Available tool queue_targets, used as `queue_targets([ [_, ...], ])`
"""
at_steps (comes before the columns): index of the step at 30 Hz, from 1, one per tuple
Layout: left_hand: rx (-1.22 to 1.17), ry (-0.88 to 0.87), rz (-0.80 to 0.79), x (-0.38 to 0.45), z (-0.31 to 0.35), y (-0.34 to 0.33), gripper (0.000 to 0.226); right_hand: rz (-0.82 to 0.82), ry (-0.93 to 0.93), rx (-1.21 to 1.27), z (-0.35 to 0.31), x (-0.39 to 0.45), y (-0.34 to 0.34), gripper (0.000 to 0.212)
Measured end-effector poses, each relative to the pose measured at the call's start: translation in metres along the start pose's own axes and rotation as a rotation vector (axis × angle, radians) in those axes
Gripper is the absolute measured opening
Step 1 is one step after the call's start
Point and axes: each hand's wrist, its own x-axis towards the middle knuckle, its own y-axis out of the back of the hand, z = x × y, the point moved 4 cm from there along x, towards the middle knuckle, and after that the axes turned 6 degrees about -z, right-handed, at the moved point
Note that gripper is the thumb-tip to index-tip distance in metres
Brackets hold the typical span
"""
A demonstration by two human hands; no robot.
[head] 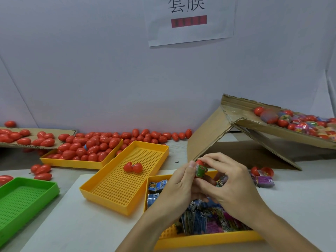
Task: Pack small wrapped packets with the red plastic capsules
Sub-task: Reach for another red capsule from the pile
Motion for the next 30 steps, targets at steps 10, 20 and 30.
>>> queue_targets([
  [10, 0.149, -0.017, -0.009, -0.0001, -0.0006, 0.0004, 0.043, -0.088, -0.002, -0.027, 0.0003, -0.0007, -0.0031, 0.036],
  [20, -0.106, 0.031, -0.009, 0.0007, 0.0017, -0.0009, 0.048, -0.044, -0.009, -0.012, -0.003, -0.0004, -0.0011, 0.042],
  [30, -0.151, 0.003, -0.041, 0.0019, 0.0018, -0.003, 0.05, -0.011, -0.051, 0.048, -0.0031, -0.0002, -0.0005, 0.044],
])
